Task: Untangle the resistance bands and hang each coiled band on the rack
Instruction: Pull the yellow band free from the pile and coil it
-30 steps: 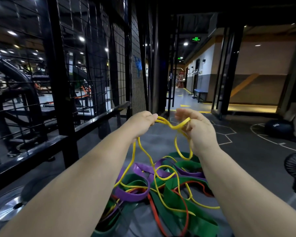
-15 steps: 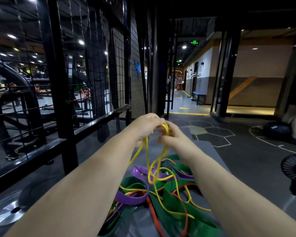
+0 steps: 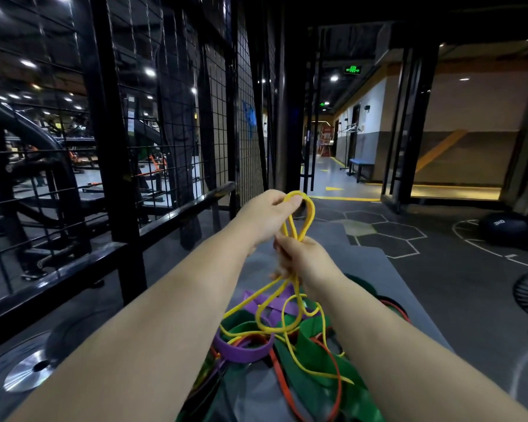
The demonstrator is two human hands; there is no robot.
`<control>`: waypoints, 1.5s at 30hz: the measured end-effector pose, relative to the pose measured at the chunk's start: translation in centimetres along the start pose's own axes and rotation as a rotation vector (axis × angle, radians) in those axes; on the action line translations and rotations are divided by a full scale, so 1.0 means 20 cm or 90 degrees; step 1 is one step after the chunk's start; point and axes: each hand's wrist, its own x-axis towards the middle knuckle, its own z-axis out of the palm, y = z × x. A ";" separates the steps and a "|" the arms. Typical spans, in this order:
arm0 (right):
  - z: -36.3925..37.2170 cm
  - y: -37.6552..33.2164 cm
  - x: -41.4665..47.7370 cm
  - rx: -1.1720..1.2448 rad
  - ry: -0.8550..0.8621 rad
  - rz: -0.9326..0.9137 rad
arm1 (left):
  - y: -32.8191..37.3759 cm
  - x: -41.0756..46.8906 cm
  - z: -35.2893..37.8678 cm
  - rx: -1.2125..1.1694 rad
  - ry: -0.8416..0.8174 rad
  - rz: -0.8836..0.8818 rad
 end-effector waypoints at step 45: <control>-0.14 -0.34 -0.04 -0.254 0.109 -0.109 | -0.47 -0.24 0.09 -0.034 -0.268 -0.009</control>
